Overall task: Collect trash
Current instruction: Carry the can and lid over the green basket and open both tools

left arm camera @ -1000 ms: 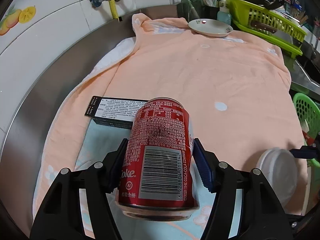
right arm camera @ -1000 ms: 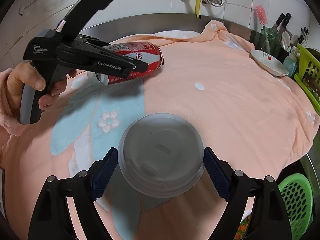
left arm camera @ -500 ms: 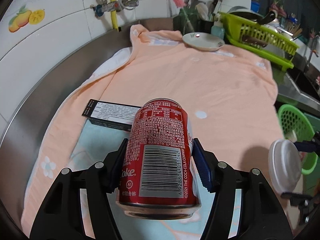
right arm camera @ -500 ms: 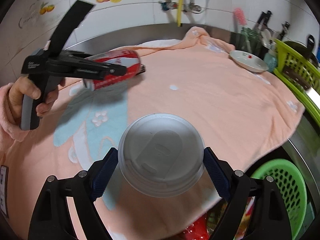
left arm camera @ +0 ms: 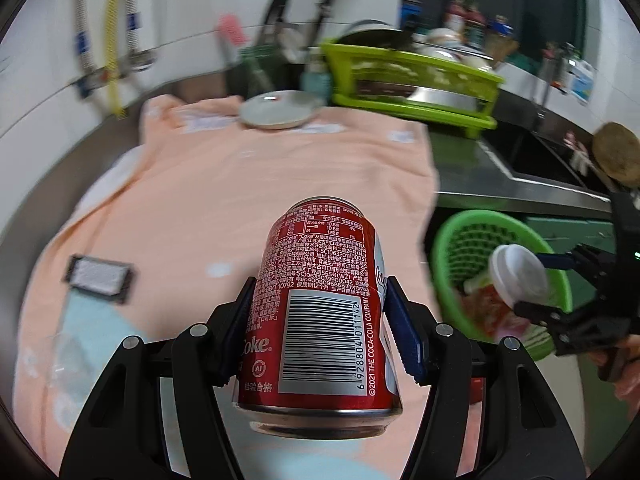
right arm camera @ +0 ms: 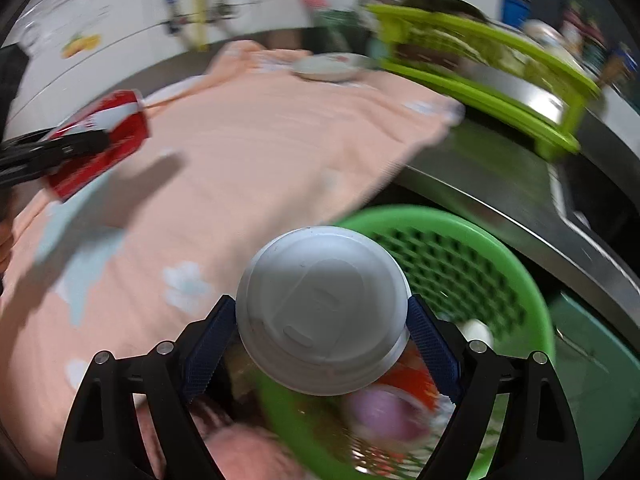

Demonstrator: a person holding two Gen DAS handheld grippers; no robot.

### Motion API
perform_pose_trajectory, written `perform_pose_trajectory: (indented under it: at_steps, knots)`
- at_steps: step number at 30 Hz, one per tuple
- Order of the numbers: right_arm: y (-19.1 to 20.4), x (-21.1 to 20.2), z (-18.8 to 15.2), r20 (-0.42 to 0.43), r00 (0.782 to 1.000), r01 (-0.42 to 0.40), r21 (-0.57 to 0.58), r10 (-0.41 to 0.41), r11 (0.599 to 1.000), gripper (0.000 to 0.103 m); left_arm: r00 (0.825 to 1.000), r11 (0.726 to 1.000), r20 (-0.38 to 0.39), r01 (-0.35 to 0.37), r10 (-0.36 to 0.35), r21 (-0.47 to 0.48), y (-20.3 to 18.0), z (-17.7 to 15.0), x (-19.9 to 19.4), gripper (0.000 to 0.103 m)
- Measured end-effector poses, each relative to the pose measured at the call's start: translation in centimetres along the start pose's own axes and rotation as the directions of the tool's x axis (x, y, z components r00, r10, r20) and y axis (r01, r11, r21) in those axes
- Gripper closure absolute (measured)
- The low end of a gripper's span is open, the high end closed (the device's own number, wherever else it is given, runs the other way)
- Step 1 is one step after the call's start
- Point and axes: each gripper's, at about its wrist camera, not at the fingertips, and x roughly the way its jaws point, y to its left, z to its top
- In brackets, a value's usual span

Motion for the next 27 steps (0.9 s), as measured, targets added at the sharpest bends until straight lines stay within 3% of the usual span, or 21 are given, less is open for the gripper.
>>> perform_pose_trajectory:
  at_steps: [6,13,27]
  knots:
    - [-5.1,0.2,-1.9,-0.032,0.998,0.048,0.101,-0.045,0.994,0.02,0.995,0.994,-0.029,0.096,-0.094,0.055,-7.0,0.9,2.9,0.042]
    - [-7.8,-0.2,-3.7,-0.046,0.998,0.046,0.17,-0.039,0.984,0.019,0.986,0.985,-0.085,0.151,-0.144,0.088,-13.1,0.9,6.5,0.041]
    - [-9.3,-2.0,-4.0,-0.008,0.999,0.045,0.193,-0.044,0.98,0.016,0.975,0.983,-0.149,0.175,-0.164,0.062,-16.6,0.2,10.3,0.04]
